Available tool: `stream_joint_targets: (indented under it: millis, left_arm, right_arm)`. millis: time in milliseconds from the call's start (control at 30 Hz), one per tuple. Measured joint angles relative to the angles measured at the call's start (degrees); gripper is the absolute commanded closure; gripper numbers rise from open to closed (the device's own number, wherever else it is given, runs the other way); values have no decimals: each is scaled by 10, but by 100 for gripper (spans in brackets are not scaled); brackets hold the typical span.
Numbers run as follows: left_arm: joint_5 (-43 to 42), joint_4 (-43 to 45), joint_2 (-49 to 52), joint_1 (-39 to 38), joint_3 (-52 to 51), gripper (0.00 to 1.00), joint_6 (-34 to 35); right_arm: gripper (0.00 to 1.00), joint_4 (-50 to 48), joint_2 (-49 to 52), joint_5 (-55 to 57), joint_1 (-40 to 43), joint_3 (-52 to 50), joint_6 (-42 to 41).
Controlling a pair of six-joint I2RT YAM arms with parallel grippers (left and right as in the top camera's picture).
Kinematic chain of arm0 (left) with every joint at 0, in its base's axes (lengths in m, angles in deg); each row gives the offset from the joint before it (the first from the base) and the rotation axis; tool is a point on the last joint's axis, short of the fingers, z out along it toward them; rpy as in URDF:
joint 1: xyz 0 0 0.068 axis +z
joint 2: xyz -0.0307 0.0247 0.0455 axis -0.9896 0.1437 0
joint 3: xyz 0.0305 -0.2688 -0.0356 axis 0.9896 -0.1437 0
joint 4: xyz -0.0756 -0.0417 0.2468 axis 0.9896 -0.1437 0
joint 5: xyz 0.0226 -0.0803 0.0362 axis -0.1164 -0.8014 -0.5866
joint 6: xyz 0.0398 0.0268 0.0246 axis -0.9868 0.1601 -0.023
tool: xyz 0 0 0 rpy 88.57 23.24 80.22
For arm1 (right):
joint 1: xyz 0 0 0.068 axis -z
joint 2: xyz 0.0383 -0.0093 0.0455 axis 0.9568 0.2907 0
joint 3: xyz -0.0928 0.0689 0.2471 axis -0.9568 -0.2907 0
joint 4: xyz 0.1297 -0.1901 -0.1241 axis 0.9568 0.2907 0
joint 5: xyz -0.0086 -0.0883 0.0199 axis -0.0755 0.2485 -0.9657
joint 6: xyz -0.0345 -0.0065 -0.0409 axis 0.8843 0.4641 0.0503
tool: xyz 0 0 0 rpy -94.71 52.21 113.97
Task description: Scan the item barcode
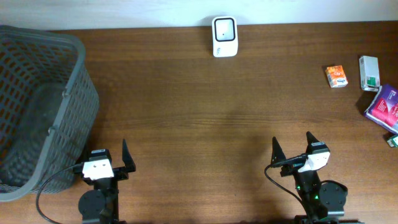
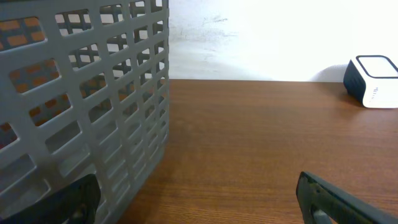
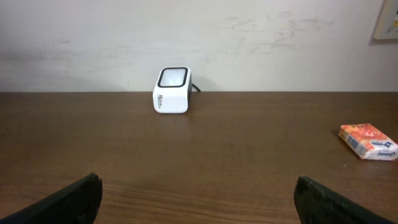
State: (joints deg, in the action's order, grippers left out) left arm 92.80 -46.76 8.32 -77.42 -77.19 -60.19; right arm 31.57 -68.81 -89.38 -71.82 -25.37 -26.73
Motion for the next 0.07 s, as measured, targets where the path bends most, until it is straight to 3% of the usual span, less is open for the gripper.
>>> stream_joint_targets:
  millis: [67]
  left_arm:
    - [0,0,0,0,0,1,0]
  right_arm:
    - [2,0,0,0,0,0,0]
